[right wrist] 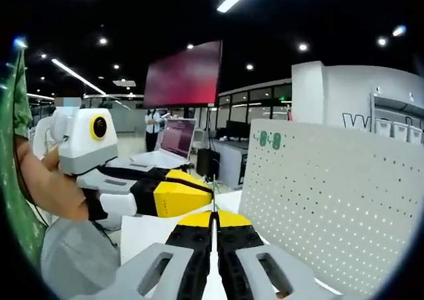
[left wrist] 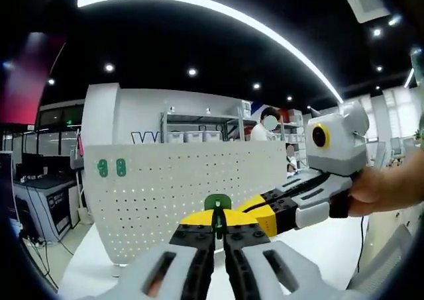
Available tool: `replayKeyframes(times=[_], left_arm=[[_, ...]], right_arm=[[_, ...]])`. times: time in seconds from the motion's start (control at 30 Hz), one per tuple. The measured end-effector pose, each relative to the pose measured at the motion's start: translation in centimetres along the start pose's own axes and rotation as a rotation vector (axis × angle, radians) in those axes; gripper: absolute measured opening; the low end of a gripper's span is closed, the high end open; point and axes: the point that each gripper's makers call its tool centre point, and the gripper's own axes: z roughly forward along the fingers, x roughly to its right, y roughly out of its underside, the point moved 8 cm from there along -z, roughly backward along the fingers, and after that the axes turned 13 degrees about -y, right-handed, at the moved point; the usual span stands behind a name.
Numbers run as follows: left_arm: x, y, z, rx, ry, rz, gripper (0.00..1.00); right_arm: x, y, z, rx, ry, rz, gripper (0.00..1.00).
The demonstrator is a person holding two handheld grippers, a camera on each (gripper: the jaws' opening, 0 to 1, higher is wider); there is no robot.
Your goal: Insert the hook assembly into the mounting plate slot until the hook locks in place.
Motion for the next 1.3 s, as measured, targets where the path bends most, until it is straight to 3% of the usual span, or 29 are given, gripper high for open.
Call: replayKeyframes(times=[0.2, 0.43, 0.63, 1.3], left_arm=[[0.0, 0.2, 0.0, -0.003, 0.001, 0.001, 0.03], [0.0, 0.2, -0.1, -0.001, -0.001, -0.007, 0.02], [-0.2, 0.1, -0.1, 0.001, -0.007, -0.006, 0.02], [-0.1, 0.2, 0.4, -0.008, -0.001, -0.002, 0.02]], right_arm=[[-0.1, 0.0, 0.0, -0.022, 0.013, -0.043, 0.00], [0.0, 0.0, -0.1, -0.017, 0.017, -0.004, 0.02], [0.3, 0.2, -0.7, -0.016, 0.046, 0.022, 0.09], [1.6, 0.8, -2.8, -0.004, 0.161, 0.080, 0.47]])
